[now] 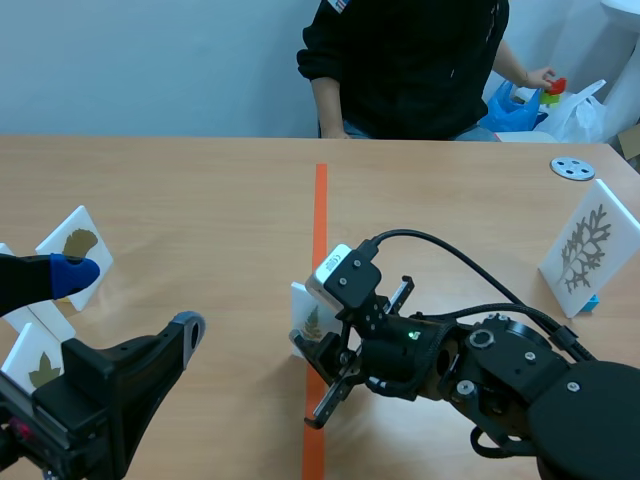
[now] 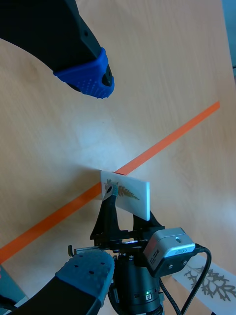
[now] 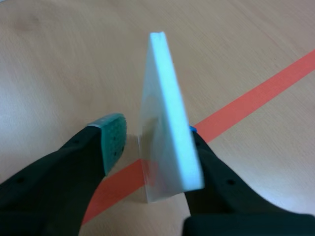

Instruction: Sort the leaf by its shape. The table is split by an orange tape line. A compound leaf with several leaflets goes to the left side, a simple leaf with one blade goes to the right side. Return to the home posture when a red brick is placed on the table.

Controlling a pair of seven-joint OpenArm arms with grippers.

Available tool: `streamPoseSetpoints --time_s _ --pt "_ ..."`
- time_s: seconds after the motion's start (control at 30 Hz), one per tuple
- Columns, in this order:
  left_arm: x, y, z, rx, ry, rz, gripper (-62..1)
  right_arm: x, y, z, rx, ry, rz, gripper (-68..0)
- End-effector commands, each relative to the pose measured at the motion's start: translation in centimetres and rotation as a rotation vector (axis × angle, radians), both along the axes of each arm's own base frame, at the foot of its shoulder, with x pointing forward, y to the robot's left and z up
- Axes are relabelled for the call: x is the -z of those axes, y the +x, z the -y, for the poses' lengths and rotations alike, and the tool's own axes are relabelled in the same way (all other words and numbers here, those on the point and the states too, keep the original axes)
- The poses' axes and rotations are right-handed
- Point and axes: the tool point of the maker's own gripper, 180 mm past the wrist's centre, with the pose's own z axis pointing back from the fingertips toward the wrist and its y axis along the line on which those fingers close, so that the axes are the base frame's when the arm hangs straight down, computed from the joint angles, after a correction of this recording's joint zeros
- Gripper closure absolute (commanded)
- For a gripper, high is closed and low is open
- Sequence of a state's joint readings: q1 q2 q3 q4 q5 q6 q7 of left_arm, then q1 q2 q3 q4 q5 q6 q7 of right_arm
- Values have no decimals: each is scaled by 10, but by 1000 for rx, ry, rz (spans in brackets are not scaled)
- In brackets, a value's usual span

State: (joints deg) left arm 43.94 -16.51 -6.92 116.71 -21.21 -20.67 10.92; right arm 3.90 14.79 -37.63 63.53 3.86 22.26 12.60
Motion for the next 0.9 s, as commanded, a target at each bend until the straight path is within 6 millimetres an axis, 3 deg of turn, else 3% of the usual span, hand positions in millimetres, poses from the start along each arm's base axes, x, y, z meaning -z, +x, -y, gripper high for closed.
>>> streamPoseSetpoints --time_s 0.0,0.27,0.47,0.67,0.87 --pt "-8 2 1 -2 -15 26 -623 -12 7 -1 -2 17 34 -135" --pt "-8 2 1 -2 -15 25 -623 -15 8 -1 -4 25 43 -17" --pt "-8 2 1 -2 -15 25 -623 -34 11 7 15 48 90 -15" --pt "-7 2 1 -1 -14 25 -623 -62 6 38 91 60 145 -15" --pt "-8 2 1 -1 -15 25 -623 -92 2 85 223 68 178 -15"
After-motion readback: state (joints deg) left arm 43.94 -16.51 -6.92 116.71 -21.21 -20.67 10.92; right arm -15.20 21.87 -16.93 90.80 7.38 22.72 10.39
